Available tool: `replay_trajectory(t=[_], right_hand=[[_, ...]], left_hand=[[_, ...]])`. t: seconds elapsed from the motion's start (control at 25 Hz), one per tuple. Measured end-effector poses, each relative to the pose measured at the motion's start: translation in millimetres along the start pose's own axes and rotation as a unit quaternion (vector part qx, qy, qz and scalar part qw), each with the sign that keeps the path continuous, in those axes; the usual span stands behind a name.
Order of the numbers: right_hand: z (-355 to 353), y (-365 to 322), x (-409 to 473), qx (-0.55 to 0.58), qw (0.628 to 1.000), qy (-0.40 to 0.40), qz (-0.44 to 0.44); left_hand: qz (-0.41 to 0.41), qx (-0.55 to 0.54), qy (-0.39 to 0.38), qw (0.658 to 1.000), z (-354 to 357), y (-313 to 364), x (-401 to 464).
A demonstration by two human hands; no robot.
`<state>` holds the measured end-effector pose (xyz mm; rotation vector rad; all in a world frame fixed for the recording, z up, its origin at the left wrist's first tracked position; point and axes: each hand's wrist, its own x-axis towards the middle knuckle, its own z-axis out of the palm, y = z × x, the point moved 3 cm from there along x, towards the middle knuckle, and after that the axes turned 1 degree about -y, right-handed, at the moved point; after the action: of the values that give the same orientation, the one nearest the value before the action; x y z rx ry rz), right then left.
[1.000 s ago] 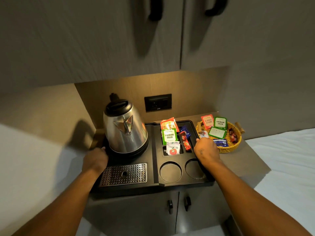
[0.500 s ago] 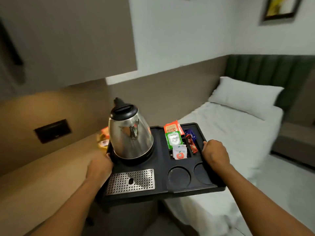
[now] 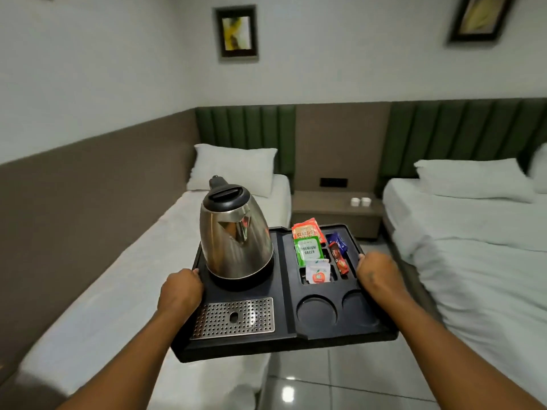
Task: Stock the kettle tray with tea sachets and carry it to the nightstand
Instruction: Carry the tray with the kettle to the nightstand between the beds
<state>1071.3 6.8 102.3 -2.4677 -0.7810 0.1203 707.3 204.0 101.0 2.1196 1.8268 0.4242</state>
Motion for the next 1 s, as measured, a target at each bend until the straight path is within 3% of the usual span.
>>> replay_trajectory(t=[0.24,0.4,0.6,0.88,1.0], right_hand=[[-3.0,58.0,175.4,-0.005,0.997,0.057,0.06],[2.8,49.5,336.5,0.001,0.992,0.102,0.077],[18.1,32.9,516.8,-0.002,0.989,0.104,0.109],[96.0,35.0,778.6,0.019,0.989,0.091,0.115],[152.0,40.9,914.8,0.018,0.993,0.063,0.096]], left_hand=[[0.067,-0.006,-0.027,0.997,94.6,170.2,149.1],[0.104,-0.023,-0.016,0.994,141.2,286.2,287.4],[0.119,-0.021,-0.028,0.992,191.9,404.3,436.0],[0.124,-0.025,-0.024,0.992,303.4,544.1,633.5],[0.11,-0.021,-0.019,0.994,382.2,598.8,729.4]])
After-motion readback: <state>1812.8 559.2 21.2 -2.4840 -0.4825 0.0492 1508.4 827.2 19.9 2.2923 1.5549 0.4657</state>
